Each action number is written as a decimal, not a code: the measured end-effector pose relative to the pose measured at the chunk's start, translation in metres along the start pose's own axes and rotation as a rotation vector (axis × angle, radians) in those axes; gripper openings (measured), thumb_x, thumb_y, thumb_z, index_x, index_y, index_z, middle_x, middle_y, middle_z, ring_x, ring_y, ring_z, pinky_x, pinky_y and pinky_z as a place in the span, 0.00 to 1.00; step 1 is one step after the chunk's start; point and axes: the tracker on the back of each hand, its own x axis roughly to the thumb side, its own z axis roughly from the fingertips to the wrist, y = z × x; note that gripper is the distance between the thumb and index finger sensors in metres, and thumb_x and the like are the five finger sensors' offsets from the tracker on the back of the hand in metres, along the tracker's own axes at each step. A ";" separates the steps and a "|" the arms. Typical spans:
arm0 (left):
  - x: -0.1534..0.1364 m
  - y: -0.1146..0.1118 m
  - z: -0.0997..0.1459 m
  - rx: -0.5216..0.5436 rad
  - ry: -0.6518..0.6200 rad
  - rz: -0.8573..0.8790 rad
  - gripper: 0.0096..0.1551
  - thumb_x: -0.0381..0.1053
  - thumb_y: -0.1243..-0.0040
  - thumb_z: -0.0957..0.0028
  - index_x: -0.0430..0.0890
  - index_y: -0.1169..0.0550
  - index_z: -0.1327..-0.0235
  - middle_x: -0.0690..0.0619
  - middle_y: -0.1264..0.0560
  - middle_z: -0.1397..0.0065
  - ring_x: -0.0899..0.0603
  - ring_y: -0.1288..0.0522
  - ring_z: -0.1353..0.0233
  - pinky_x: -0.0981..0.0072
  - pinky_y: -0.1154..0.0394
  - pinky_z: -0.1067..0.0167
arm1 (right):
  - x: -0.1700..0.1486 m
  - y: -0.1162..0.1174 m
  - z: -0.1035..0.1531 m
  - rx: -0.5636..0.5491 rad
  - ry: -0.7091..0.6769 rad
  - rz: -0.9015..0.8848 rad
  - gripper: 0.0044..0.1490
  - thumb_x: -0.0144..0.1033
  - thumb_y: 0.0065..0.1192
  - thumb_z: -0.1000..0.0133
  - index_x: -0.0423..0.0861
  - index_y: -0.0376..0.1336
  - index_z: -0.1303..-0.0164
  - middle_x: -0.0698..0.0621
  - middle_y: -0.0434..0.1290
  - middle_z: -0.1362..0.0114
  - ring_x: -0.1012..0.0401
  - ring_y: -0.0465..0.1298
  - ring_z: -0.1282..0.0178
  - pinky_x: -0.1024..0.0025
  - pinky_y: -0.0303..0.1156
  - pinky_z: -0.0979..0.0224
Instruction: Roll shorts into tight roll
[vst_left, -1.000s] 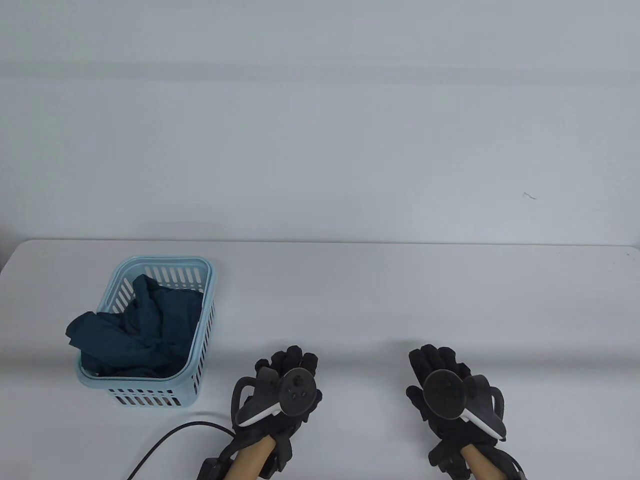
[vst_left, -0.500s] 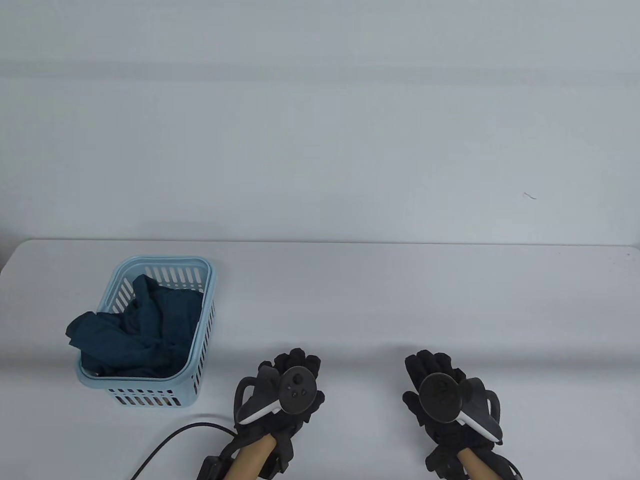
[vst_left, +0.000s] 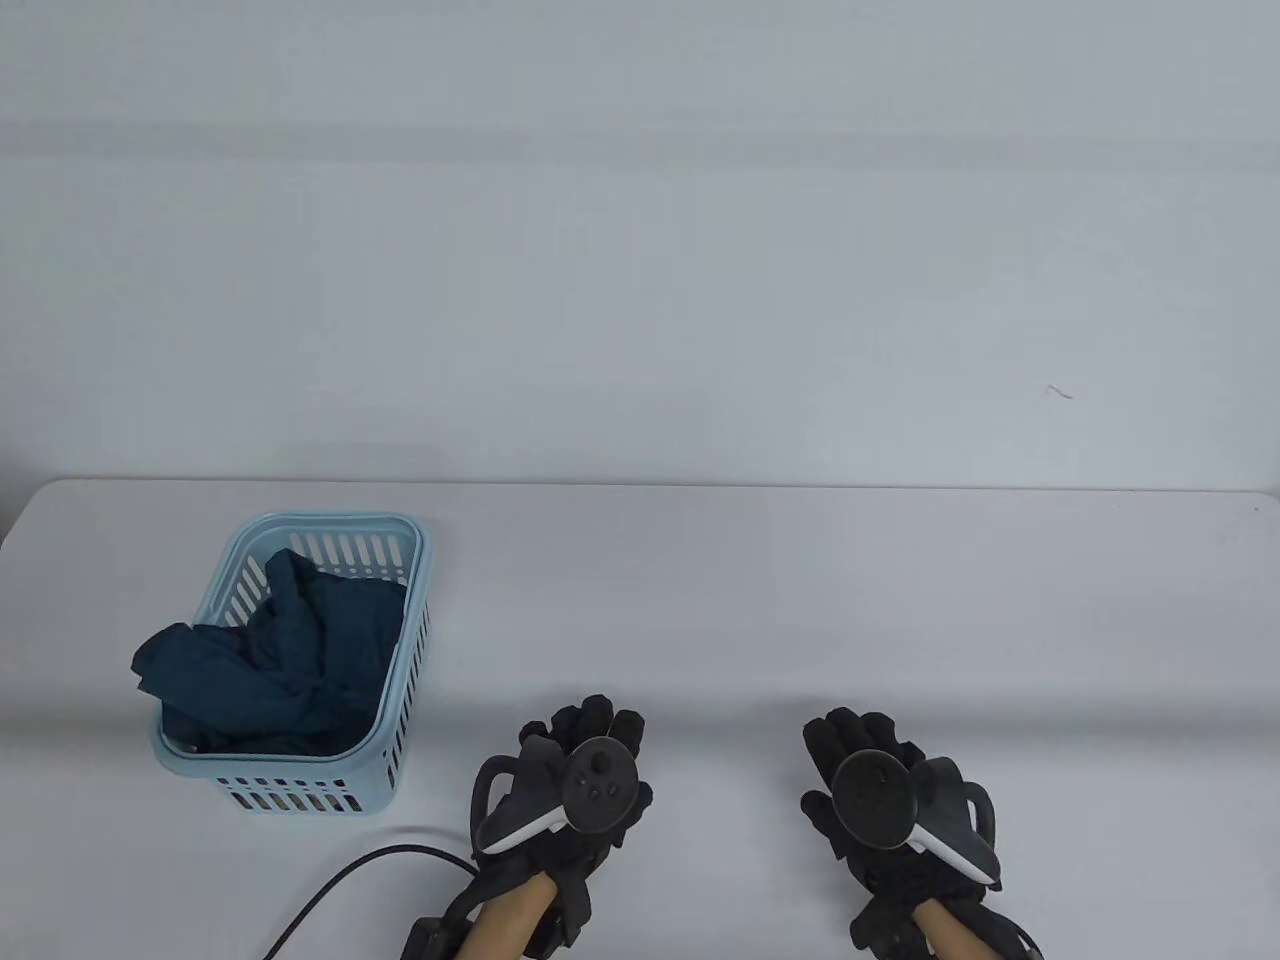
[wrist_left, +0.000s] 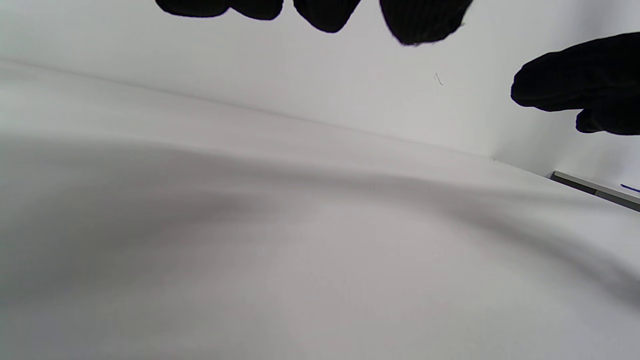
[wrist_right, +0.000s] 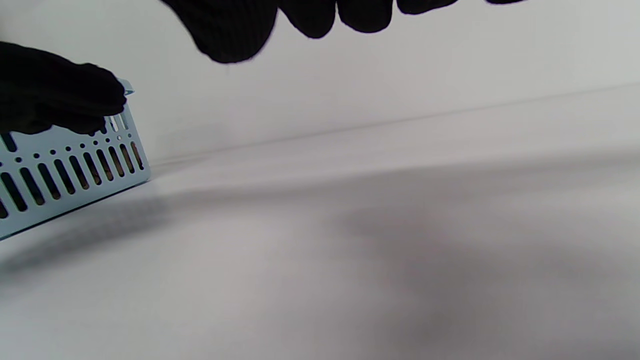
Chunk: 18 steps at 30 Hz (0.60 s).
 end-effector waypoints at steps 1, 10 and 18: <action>0.000 0.000 0.000 -0.001 0.000 0.001 0.40 0.55 0.53 0.40 0.39 0.45 0.20 0.29 0.51 0.17 0.19 0.47 0.21 0.20 0.53 0.33 | 0.000 0.000 0.000 -0.001 0.001 0.000 0.43 0.43 0.51 0.40 0.43 0.43 0.18 0.40 0.42 0.14 0.39 0.42 0.15 0.32 0.44 0.21; 0.001 -0.003 0.000 -0.019 0.001 0.006 0.40 0.55 0.53 0.40 0.39 0.45 0.20 0.29 0.51 0.17 0.19 0.47 0.21 0.20 0.53 0.33 | -0.002 0.000 0.001 -0.002 0.009 0.000 0.43 0.43 0.51 0.40 0.43 0.43 0.18 0.40 0.43 0.14 0.39 0.43 0.15 0.32 0.44 0.21; 0.000 0.000 -0.001 -0.020 0.015 -0.020 0.40 0.55 0.52 0.40 0.39 0.45 0.20 0.29 0.51 0.17 0.19 0.47 0.21 0.20 0.53 0.33 | -0.004 -0.001 0.002 0.014 0.011 -0.005 0.43 0.43 0.51 0.40 0.43 0.43 0.18 0.40 0.43 0.14 0.39 0.43 0.15 0.32 0.44 0.21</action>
